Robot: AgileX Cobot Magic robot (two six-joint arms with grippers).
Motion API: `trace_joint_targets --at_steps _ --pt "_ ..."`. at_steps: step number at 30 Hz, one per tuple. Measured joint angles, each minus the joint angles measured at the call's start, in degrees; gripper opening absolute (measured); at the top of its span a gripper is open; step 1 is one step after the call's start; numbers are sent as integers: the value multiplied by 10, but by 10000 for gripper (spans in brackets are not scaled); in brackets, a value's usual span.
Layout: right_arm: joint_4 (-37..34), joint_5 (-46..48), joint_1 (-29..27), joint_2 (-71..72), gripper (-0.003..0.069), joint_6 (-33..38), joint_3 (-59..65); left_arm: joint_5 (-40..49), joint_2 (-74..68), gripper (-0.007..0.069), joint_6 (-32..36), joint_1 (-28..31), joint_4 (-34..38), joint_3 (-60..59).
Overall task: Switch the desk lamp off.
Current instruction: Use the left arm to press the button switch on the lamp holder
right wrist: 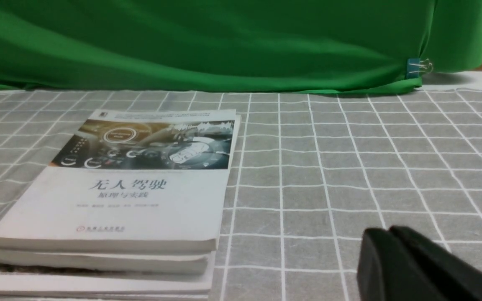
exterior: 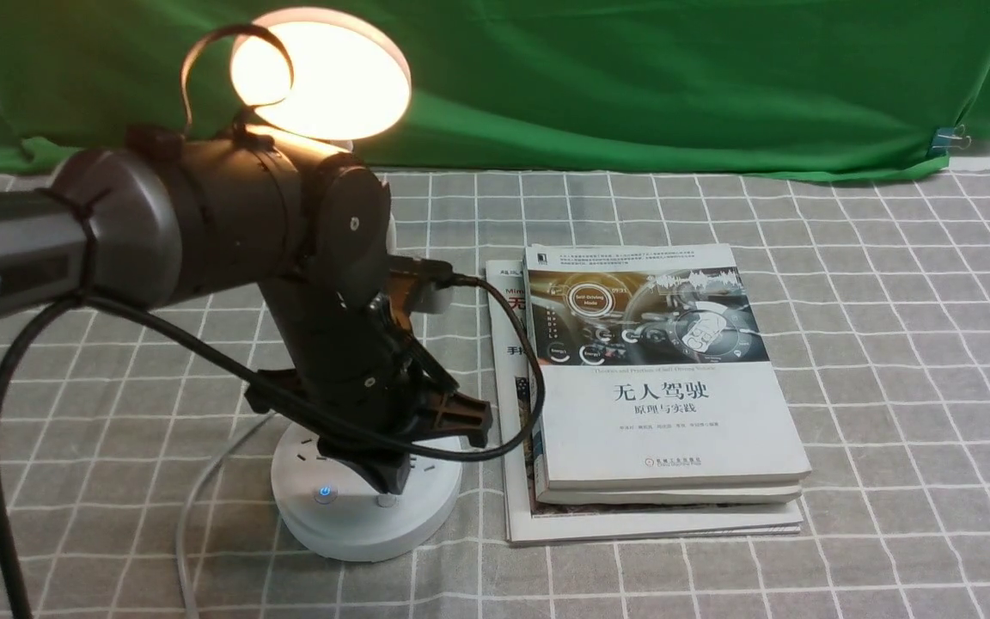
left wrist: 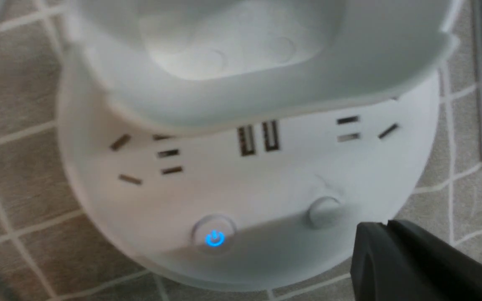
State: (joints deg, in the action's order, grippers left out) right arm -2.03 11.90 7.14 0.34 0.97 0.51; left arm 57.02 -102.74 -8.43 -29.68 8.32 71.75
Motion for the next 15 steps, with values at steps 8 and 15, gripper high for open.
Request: trace_joint_targets --at_steps 8,15 --pt "0 0 0 0 34 0 0 -1 -1 1 18 0 1 0" --pt "0 0 0 0 34 0 0 0 -1 1 27 0 -3 0"
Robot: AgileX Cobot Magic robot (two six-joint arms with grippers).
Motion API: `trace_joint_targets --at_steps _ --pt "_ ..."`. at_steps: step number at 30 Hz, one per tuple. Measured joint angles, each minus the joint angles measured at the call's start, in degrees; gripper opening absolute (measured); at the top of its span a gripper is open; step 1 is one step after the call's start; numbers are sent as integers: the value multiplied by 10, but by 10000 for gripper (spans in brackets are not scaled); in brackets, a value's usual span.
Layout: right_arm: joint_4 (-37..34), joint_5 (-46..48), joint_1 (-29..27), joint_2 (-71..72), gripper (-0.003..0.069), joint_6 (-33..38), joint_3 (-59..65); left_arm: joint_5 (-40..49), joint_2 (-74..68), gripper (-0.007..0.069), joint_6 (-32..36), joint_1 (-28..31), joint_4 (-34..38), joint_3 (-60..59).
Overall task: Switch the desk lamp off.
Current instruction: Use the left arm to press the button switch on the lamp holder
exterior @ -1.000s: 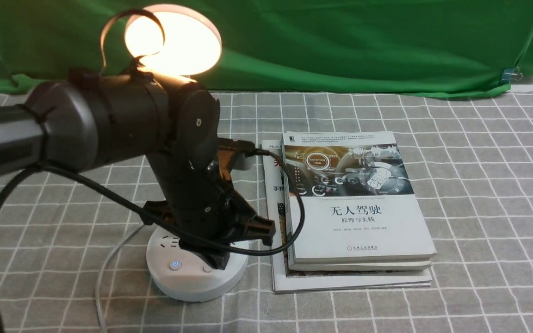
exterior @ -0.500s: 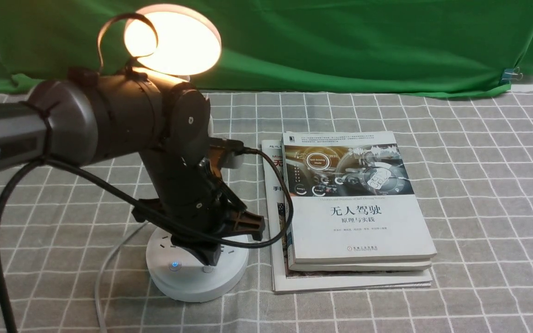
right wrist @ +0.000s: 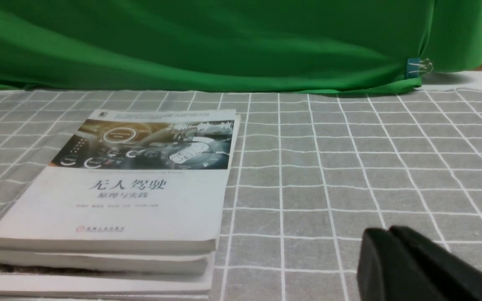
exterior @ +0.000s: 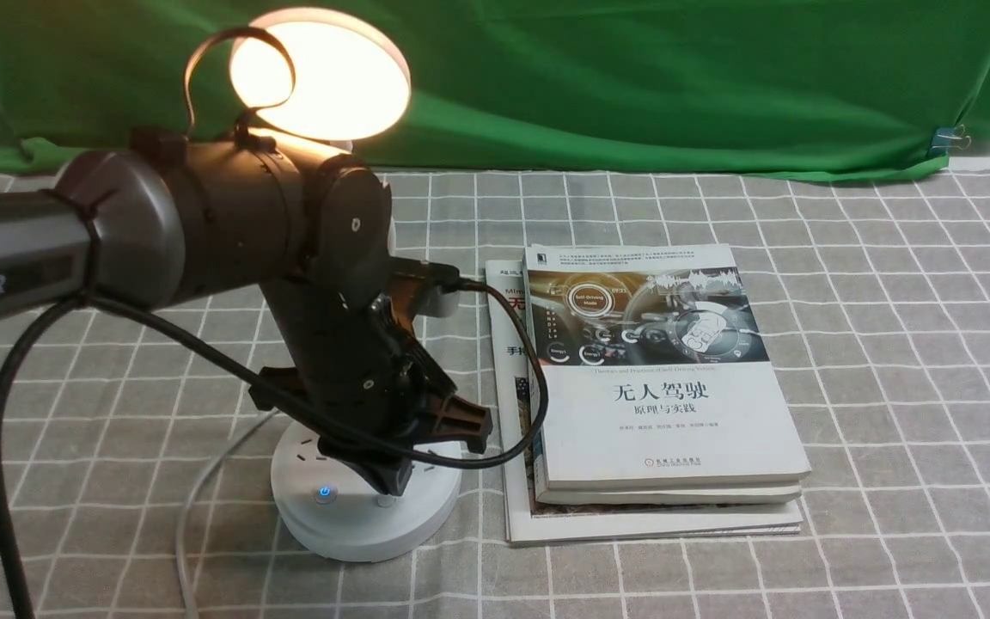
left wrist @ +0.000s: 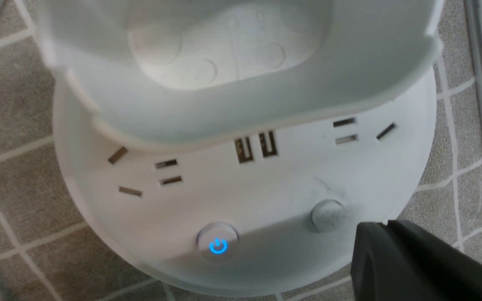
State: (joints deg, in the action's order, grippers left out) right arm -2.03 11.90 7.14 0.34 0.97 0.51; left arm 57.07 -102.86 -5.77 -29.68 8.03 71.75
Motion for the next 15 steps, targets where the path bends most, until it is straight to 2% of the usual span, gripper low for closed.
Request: trace_joint_targets --at_steps 15 --pt "0 0 0 0 34 0 0 -37 -32 1 5 0 -1 -19"
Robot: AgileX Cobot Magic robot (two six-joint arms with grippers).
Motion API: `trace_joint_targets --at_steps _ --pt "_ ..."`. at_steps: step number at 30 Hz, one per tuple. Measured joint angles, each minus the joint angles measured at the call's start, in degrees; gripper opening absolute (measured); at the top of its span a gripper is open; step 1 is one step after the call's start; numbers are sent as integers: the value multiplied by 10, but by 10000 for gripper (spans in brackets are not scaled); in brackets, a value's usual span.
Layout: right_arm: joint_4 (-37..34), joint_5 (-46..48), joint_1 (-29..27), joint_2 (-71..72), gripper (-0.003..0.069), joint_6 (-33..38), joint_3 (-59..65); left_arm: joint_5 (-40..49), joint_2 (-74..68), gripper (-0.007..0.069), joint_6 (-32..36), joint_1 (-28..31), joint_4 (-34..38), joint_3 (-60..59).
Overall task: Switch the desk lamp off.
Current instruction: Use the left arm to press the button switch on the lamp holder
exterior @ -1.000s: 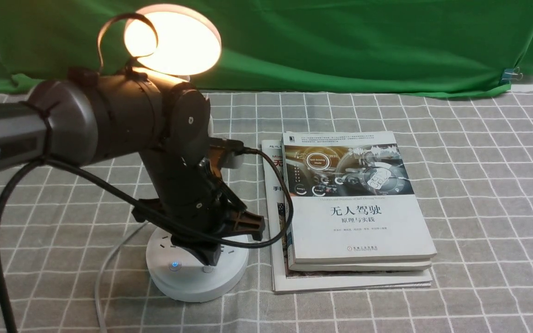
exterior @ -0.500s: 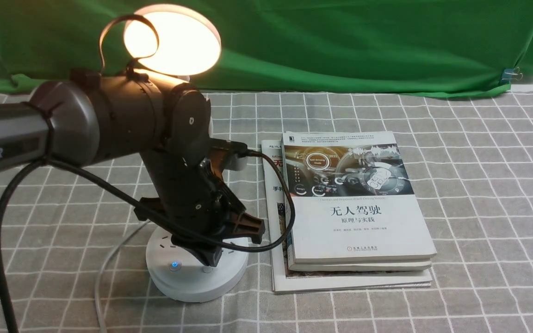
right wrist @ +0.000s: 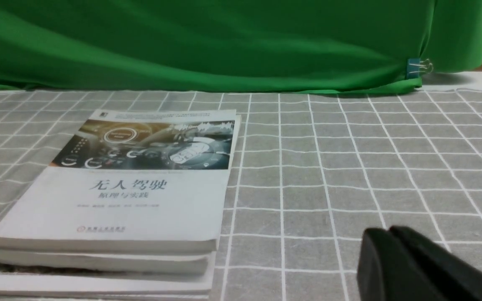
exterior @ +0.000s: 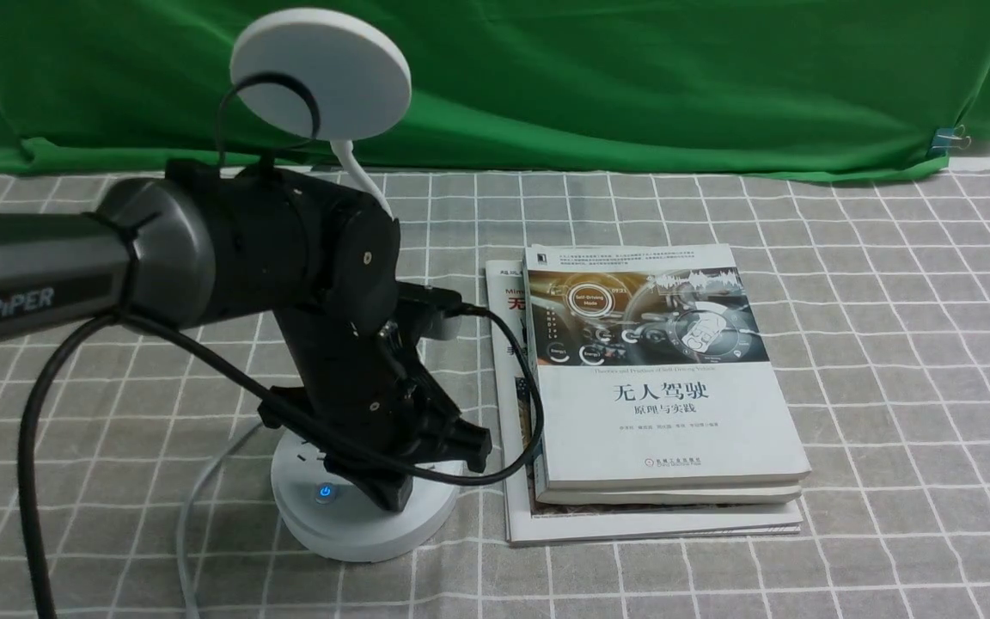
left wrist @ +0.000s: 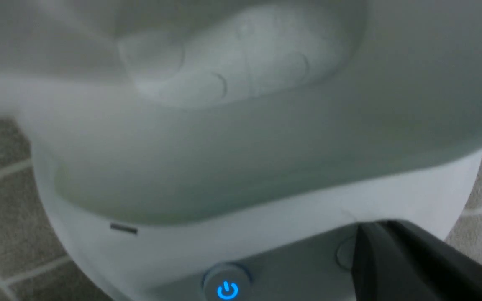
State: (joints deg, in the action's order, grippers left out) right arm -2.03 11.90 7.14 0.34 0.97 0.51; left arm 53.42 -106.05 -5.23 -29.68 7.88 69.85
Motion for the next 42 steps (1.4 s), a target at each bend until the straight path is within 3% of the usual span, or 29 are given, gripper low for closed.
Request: trace_joint_targets --at_steps 42 --pt "0 0 0 0 34 0 0 4 49 1 7 0 -5 -3"
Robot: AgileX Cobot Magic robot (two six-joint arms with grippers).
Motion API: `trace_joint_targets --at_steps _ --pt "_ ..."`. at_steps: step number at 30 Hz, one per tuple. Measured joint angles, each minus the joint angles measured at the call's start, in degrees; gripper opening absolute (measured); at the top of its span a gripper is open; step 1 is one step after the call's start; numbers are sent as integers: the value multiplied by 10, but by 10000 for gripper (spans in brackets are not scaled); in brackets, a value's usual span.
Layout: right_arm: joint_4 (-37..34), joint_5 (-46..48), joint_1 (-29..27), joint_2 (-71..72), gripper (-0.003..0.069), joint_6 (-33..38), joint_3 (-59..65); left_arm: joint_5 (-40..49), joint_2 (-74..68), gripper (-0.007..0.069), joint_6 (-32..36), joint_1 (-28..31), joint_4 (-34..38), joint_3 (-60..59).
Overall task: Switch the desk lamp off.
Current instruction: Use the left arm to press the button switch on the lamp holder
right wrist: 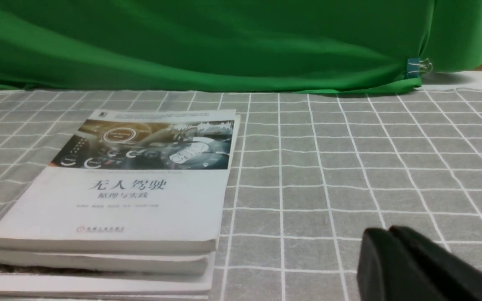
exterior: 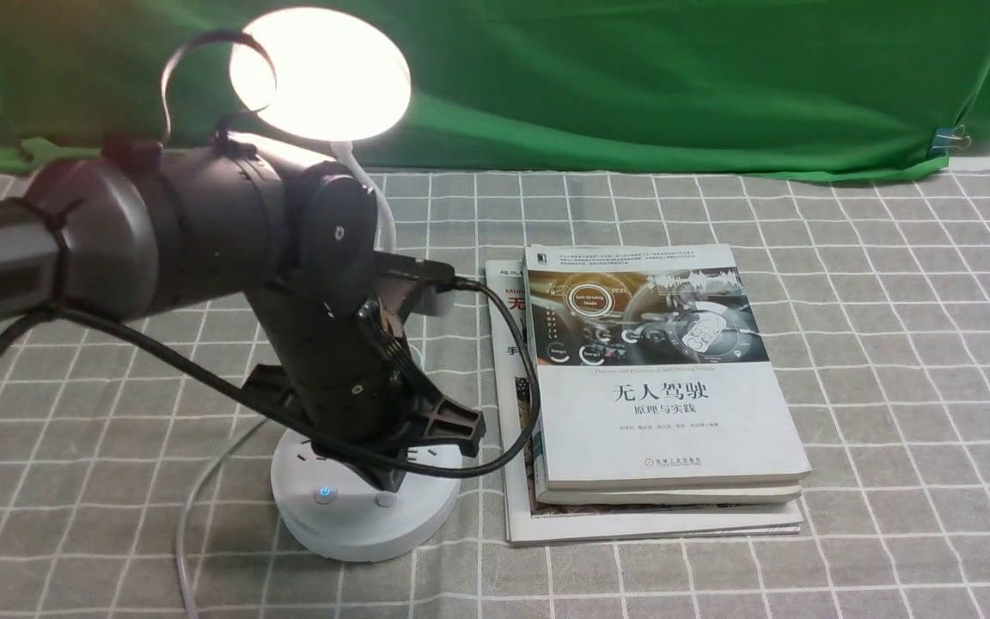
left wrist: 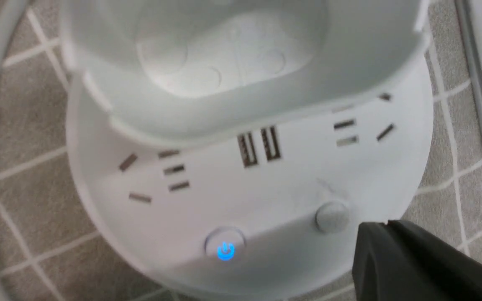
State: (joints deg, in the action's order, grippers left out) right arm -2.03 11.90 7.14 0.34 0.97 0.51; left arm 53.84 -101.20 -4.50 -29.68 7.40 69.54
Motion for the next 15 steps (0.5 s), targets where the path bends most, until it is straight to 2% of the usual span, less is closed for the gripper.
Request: trace_joint_targets --at_steps 15 --pt "0 0 0 0 34 0 0 -5 -41 1 8 0 2 3"
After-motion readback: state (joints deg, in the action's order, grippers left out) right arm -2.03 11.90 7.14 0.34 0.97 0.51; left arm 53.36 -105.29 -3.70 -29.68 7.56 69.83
